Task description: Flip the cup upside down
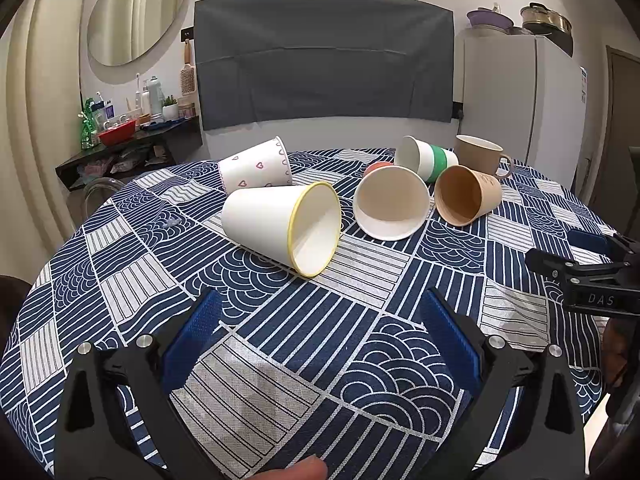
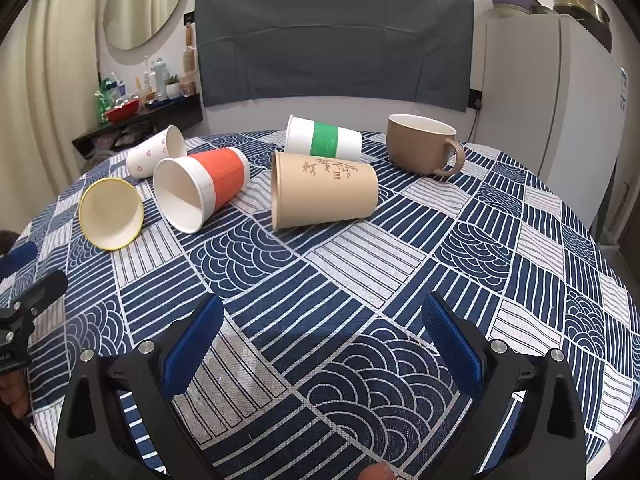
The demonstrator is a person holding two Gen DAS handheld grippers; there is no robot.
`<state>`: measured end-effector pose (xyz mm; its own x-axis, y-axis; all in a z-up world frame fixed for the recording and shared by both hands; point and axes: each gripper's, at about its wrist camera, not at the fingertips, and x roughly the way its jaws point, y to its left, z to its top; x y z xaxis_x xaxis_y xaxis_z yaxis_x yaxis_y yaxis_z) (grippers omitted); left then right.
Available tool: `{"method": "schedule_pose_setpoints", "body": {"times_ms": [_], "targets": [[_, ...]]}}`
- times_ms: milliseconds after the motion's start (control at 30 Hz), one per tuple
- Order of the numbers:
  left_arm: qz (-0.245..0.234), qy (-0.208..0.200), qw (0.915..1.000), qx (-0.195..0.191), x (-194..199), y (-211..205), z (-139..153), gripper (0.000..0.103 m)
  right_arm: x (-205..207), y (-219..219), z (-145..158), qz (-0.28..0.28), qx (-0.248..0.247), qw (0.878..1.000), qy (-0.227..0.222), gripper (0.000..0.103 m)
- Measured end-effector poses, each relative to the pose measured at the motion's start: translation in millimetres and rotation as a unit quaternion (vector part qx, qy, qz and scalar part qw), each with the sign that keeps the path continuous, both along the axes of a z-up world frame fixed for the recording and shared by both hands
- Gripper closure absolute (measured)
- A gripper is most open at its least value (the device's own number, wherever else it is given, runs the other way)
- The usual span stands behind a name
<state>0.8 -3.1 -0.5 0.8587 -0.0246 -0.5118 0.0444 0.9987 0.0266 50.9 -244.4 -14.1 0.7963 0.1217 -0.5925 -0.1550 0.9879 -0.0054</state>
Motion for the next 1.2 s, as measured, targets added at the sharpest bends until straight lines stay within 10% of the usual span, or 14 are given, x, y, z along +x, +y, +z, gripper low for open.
{"method": "schedule_pose_setpoints", "body": {"times_ms": [1200], "targets": [[-0.003, -0.007, 1.0000, -0.004, -3, -1, 4, 0.006, 15, -3, -6, 0.001, 0.015, 0.998, 0.060, 0.008]]}}
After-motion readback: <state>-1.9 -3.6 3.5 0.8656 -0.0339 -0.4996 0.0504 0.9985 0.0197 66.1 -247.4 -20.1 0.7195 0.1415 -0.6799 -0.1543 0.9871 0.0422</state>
